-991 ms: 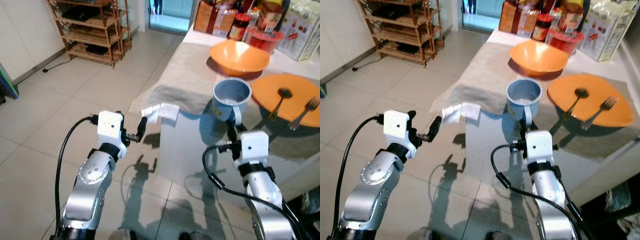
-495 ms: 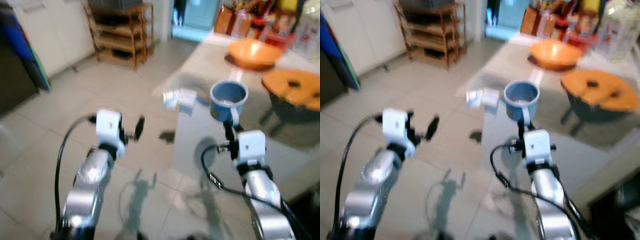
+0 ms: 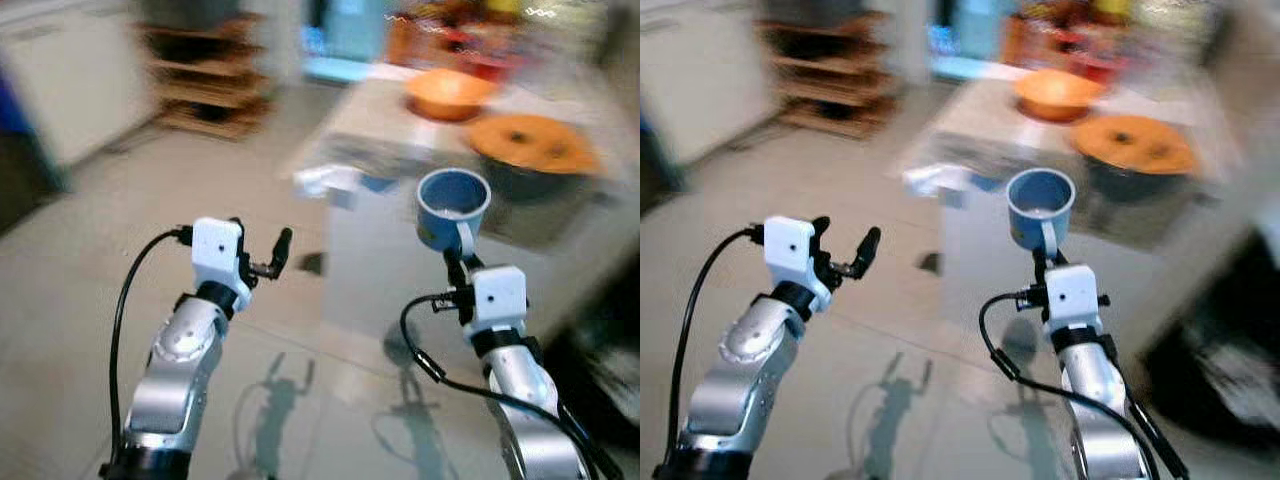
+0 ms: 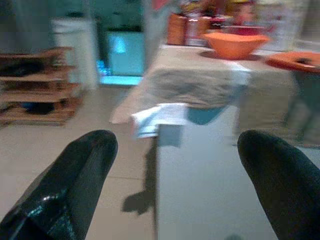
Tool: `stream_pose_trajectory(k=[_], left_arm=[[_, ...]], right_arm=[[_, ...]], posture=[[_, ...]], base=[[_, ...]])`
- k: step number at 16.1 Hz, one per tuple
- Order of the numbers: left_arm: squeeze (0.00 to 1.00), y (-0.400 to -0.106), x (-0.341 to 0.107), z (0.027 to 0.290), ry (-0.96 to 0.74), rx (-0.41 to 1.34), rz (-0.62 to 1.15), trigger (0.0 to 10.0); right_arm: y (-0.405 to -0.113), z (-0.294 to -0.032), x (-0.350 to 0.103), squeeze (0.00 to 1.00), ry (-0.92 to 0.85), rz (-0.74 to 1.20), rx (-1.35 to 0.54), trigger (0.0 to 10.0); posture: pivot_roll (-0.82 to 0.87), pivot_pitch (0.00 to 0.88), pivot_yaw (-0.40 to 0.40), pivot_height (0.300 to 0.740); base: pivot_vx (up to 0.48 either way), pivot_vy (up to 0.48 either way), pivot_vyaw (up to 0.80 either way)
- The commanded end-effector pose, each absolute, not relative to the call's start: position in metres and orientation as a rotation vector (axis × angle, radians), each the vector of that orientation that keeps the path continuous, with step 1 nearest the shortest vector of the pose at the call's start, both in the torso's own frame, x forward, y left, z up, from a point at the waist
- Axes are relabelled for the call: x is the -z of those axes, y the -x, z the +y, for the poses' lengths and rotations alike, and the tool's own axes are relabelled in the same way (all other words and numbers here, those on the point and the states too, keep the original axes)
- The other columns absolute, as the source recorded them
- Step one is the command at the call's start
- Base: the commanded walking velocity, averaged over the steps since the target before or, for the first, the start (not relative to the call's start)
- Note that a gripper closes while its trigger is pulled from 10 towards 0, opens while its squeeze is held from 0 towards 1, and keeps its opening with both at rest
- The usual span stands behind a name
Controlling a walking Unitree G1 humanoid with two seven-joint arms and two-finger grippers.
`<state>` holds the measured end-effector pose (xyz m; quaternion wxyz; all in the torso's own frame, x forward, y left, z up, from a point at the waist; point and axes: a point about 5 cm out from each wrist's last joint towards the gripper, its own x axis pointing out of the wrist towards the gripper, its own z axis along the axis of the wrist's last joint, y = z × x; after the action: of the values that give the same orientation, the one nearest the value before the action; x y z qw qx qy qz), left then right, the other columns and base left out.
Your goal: Setting the table
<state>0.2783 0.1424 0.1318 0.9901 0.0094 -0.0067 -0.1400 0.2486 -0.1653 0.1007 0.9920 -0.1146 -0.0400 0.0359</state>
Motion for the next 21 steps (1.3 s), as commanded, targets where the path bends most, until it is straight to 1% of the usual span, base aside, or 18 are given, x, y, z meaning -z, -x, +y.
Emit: stream_pose_trajectory(k=[1,3,6,13,17,21], left_arm=[[0.00,-0.2797,-0.1337,0.1387,-0.036,0.301,-0.019,10.0],[0.00,-0.2795,-0.1329,0.1384,-0.042,0.305,-0.016,10.0],[0.00,-0.2787,-0.1312,0.1364,-0.052,0.320,-0.004,10.0],[0.00,-0.2791,-0.1283,0.1361,-0.056,0.269,0.012,10.0],[0.00,-0.2801,-0.1289,0.1358,-0.064,0.271,0.013,10.0],[0.00,-0.2810,-0.1291,0.1357,-0.071,0.280,0.014,10.0]], right_arm=[[-0.2503,-0.1648,-0.1049,0.00,0.222,-0.100,-0.071,0.0],[-0.2503,-0.1640,-0.1050,0.00,0.225,-0.102,-0.069,0.0],[-0.2517,-0.1642,-0.1034,0.00,0.228,-0.100,-0.069,0.0],[-0.2535,-0.1617,-0.1048,0.00,0.237,-0.106,-0.078,0.0],[-0.2555,-0.1605,-0.1056,0.00,0.225,-0.108,-0.067,0.0],[-0.2549,-0.1585,-0.1065,0.00,0.220,-0.118,-0.063,0.0]], posture=[[0.01,0.006,-0.011,0.736],[0.01,0.007,-0.008,0.727],[0.01,0.007,-0.004,0.727],[0.00,0.008,-0.007,0.727],[0.00,0.005,-0.002,0.727],[0.00,0.006,0.006,0.727]], base=[[0.000,0.000,-0.50],[0.000,0.000,-0.23],[0.000,-0.480,0.00],[0.000,-0.470,0.00],[0.000,-0.453,0.70],[0.000,-0.450,0.00]])
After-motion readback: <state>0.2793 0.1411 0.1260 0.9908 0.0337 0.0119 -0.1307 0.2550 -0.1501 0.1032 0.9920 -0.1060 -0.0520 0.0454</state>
